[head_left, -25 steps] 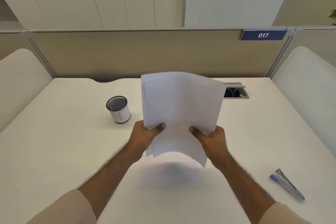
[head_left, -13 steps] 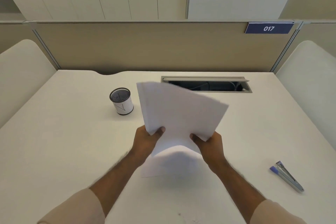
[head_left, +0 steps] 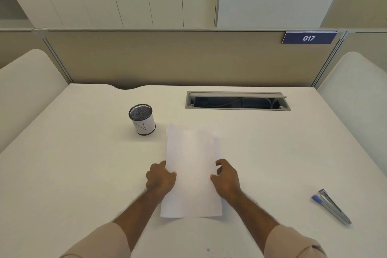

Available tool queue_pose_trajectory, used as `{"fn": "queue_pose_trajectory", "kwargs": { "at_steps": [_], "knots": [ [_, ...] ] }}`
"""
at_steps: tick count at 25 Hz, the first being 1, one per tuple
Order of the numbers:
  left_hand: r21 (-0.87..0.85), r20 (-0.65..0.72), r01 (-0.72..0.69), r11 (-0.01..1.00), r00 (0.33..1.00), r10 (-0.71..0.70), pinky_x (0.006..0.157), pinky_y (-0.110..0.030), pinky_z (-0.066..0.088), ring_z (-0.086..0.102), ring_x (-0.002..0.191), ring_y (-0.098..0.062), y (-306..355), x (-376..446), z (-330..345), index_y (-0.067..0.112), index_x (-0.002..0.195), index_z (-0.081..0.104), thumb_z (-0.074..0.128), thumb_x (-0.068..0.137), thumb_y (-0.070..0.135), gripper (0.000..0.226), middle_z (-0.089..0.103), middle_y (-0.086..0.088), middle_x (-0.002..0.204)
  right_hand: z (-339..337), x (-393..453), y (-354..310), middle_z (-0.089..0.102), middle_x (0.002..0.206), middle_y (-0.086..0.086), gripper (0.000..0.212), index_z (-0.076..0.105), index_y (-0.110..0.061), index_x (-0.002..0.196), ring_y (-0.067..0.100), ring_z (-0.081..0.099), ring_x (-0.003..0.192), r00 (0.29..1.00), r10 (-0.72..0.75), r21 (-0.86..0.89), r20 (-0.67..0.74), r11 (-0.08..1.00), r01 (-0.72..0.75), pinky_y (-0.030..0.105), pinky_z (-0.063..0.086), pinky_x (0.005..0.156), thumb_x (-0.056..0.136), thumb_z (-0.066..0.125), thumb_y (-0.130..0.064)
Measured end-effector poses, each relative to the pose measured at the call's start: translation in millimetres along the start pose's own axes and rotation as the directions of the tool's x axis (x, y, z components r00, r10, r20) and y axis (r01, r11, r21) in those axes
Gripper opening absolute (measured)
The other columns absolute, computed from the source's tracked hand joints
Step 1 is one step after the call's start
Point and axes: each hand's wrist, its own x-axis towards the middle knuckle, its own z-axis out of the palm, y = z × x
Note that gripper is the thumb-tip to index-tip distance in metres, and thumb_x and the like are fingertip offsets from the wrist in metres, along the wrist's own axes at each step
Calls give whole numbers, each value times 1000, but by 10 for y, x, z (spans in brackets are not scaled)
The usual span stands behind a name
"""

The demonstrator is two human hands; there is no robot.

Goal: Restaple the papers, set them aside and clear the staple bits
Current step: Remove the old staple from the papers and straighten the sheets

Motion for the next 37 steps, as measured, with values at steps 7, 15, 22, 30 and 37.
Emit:
{"fn": "queue_pose_trajectory", "kwargs": {
  "at_steps": [7,15,22,30,37],
  "knots": [
    [-66,60,118,991,992,-114,85,-35,50,48,99,-29,168,-80,44,18,121,50,55,82,13,40,34,-6,109,150,4,-3,44,130,8,58,38,-19,138,30,40,120,997,71,-275,5,959,-67,39,42,95,86,63,-24],
    [-633,118,201,748,979,-164,80,-37,55,66,85,-29,130,8,-84,7,116,59,72,76,3,42,68,-15,112,107,95,123,52,127,6,70,42,-17,136,29,48,122,995,87,-48,48,995,-85,41,47,98,73,72,-18],
    [-790,336,111,604,901,275,95,-50,52,68,103,-35,173,-87,-536,7,119,63,62,88,-5,34,72,-14,112,-316,179,-12,61,120,8,74,50,-12,123,24,64,103,987,61,534,152,835,-134,33,53,82,63,89,-33],
    [-836,238,-59,546,857,457,88,-44,55,69,102,-30,425,-195,-955,11,119,64,78,75,7,46,73,-11,113,-832,50,-427,71,112,14,45,67,-4,115,34,68,104,921,-262,693,290,721,-13,45,54,90,72,80,-4],
    [-790,87,-235,567,872,482,86,-35,55,72,94,-24,560,-224,-1089,2,105,72,80,67,14,41,75,-12,105,-1092,-37,-591,74,104,12,32,69,-4,107,28,71,94,931,-325,602,167,781,165,37,58,80,76,77,-3]
  ]
}}
